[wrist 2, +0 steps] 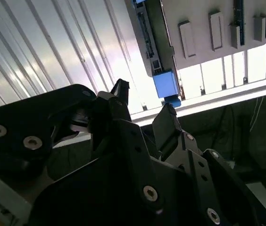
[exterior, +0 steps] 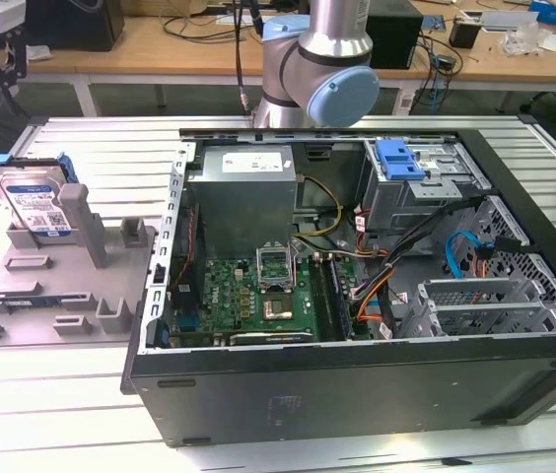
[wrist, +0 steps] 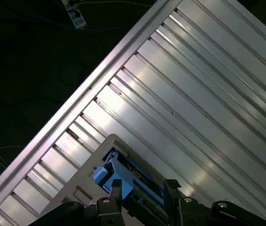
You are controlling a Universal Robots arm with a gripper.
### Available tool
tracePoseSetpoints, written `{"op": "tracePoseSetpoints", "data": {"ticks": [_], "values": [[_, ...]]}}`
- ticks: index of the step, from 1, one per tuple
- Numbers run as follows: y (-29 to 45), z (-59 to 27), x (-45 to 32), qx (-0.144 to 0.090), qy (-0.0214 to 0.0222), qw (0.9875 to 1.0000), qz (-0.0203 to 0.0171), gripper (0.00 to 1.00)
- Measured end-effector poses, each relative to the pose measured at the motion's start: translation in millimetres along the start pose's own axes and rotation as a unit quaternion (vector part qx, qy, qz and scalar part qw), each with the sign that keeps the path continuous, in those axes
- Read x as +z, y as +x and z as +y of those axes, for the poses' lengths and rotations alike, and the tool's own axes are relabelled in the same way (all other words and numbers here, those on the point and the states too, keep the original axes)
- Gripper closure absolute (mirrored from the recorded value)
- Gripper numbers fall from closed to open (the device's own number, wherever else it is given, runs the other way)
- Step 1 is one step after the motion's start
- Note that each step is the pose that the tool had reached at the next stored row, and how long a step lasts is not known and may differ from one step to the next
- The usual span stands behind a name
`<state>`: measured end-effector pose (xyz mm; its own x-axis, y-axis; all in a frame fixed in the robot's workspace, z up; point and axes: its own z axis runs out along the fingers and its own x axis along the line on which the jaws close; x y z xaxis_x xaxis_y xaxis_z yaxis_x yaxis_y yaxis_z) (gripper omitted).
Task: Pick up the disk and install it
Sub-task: 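Pick up the disk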
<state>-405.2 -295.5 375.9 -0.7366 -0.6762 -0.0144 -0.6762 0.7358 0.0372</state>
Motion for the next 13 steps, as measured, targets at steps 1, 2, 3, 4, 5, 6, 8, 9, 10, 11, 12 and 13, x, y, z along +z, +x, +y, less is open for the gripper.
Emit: {"op": "tracePoseSetpoints", "data": {"ticks": [1, 2, 3, 4, 5, 6, 8, 9, 10, 11, 12, 13], "values": [[0.0, 0.0, 0.0, -0.011, -0.0002, 0.9999, 0.0004, 0.52], [0.0, 0.0, 0.1, -0.021, -0.0003, 0.9998, 0.0007, 0.52], [0.0, 0.0, 0.2, -0.029, -0.0004, 0.9996, 0.0011, 0.52], [0.0, 0.0, 0.2, -0.039, -0.0006, 0.9993, 0.0014, 0.52], [0.0, 0.0, 0.3, -0.048, -0.0007, 0.9988, 0.0018, 0.52], [0.0, 0.0, 0.3, -0.058, -0.0008, 0.9983, 0.0021, 0.52], [0.0, -0.1, 0.4, -0.076, -0.0011, 0.9971, 0.0028, 0.52], [0.0, -0.1, 0.4, -0.085, -0.0012, 0.9963, 0.0032, 0.52], [0.0, -0.1, 0.5, -0.095, -0.0014, 0.9955, 0.0035, 0.52], [0.0, 0.0, 0.5, -0.113, -0.0016, 0.9936, 0.0042, 0.52], [0.0, -0.1, 0.6, -0.126, -0.0018, 0.9920, 0.0047, 0.52], [0.0, -0.1, 0.7, -0.136, -0.0020, 0.9907, 0.0050, 0.52]]}}
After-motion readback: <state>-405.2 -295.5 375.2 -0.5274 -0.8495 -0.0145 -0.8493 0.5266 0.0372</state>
